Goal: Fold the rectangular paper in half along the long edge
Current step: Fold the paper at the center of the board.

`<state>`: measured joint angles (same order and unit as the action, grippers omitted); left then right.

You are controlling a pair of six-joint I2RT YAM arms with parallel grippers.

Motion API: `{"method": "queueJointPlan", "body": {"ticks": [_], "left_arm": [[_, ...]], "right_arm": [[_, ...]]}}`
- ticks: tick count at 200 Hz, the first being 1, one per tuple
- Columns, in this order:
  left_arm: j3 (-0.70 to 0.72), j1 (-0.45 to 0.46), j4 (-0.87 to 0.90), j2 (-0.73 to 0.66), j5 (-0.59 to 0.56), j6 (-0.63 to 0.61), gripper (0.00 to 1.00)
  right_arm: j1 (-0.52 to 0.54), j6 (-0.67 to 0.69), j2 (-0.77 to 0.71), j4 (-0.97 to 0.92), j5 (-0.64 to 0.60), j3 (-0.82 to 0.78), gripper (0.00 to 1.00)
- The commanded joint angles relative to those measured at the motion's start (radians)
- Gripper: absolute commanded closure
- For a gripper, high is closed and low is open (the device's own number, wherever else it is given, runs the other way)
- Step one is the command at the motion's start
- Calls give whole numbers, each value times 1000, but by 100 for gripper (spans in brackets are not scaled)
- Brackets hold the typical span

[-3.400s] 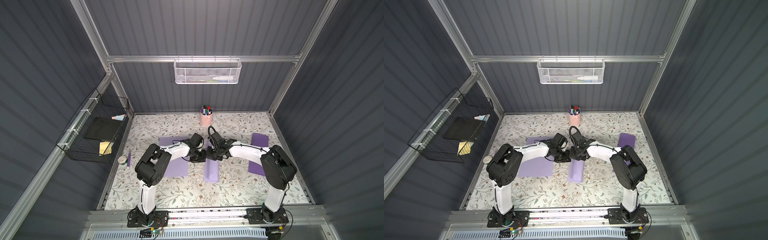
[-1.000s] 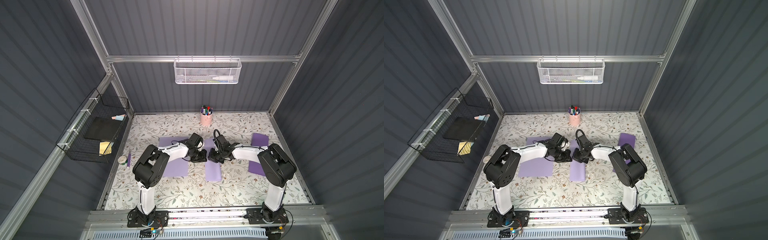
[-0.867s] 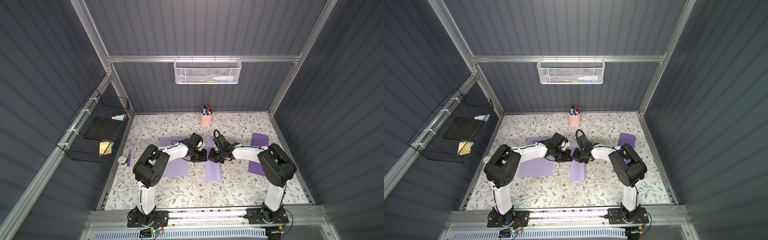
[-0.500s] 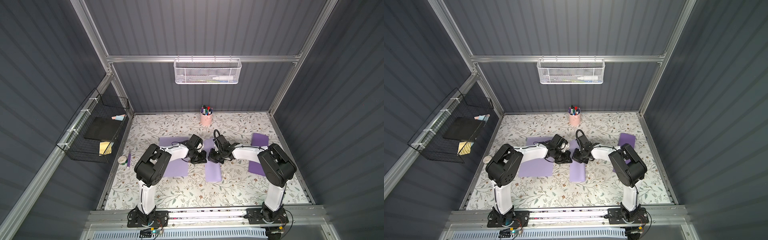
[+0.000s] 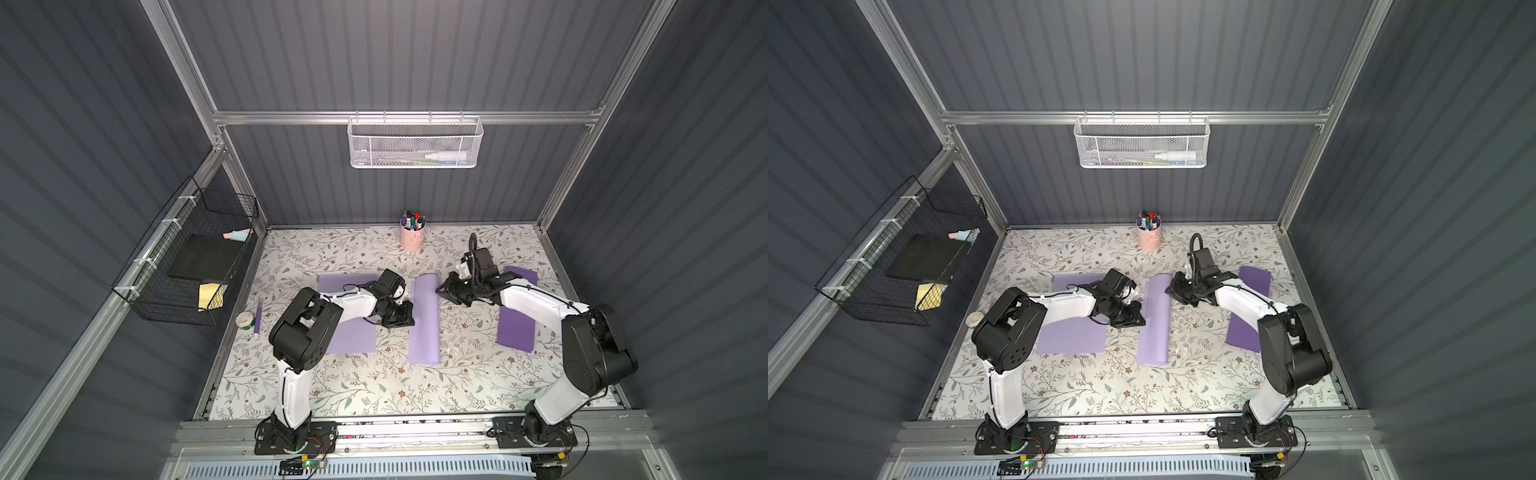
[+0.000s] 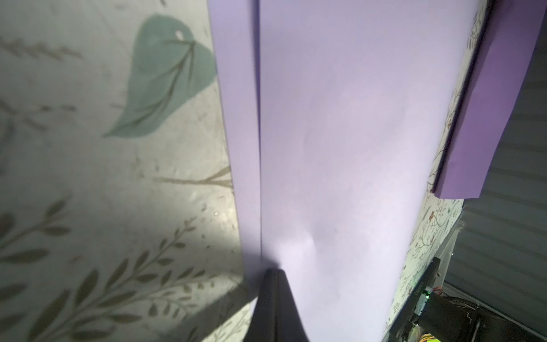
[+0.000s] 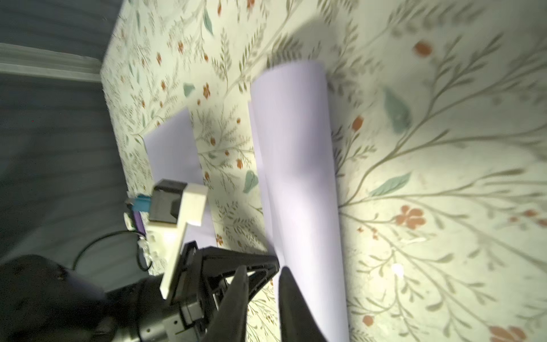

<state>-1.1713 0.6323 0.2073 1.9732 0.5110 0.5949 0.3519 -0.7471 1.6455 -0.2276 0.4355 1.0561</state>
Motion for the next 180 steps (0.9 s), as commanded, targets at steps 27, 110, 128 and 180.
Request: {"method": "queueJointPlan", "body": {"ticks": [27, 110, 128, 180], "left_arm": [[25, -2, 46, 48, -24, 3, 99], [20, -2, 60, 42, -26, -9, 99], [19, -2, 61, 42, -25, -9, 99], [11, -2, 75, 24, -32, -21, 99]], "right_arm": [[-112, 57, 192, 161, 373, -7, 56], [-99, -11, 357, 394, 484, -1, 51], [-84, -9, 372, 403, 494, 1, 51], [-66, 29, 391, 364, 485, 12, 51]]}}
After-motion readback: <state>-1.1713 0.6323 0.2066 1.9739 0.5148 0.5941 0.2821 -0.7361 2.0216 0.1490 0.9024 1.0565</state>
